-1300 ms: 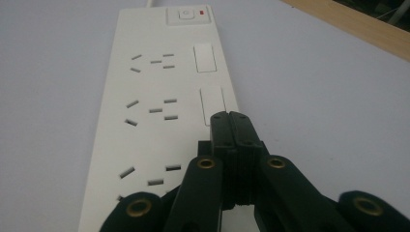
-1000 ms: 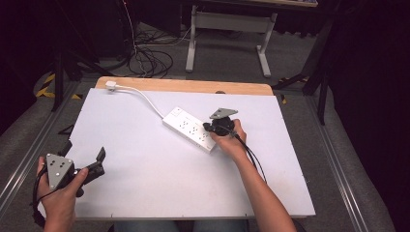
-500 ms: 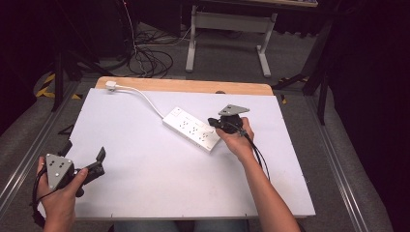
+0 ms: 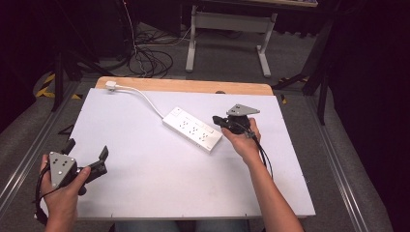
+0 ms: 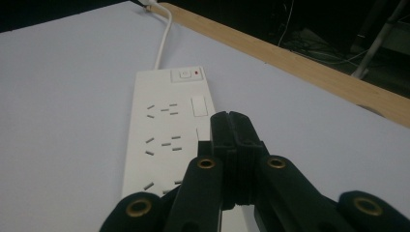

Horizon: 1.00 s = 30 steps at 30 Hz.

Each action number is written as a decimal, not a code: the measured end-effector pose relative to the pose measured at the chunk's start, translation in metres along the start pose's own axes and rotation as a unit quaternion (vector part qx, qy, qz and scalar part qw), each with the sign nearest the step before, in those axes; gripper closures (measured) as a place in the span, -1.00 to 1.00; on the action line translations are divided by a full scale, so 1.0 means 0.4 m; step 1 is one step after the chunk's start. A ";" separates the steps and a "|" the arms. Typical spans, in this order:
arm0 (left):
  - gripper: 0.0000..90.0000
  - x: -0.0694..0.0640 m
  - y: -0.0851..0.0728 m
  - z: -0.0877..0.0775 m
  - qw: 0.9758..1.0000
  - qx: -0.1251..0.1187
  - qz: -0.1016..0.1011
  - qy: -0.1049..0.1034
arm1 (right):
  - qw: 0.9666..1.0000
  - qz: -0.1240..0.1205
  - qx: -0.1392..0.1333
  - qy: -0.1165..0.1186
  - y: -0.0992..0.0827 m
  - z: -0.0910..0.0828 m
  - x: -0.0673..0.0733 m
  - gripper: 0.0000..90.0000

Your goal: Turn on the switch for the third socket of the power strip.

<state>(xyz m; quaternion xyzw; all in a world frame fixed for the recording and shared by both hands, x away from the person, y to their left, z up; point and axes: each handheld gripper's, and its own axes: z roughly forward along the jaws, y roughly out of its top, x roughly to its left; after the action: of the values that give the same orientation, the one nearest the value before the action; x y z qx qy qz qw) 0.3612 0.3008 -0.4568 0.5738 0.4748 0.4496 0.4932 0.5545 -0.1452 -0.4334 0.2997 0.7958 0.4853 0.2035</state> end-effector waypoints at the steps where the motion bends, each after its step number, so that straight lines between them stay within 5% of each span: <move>1: -0.95 -0.001 0.000 0.001 1.000 0.000 -0.001 -0.002 | 1.000 0.003 -0.004 0.000 0.000 -0.005 0.001 1.00; 14: -0.95 -0.008 0.002 0.016 1.000 0.001 0.001 -0.009 | 0.999 0.016 -0.047 0.000 0.001 -0.072 -0.001 0.91; 30: -0.95 -0.009 0.005 0.017 1.000 -0.001 -0.001 -0.010 | 0.994 0.020 -0.103 -0.014 -0.023 -0.206 -0.006 0.61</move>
<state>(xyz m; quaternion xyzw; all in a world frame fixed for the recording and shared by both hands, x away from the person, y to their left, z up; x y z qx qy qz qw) 0.3677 0.2963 -0.4559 0.5770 0.4702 0.4439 0.4989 0.5033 -0.2036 -0.4047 0.2997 0.7328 0.5638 0.2351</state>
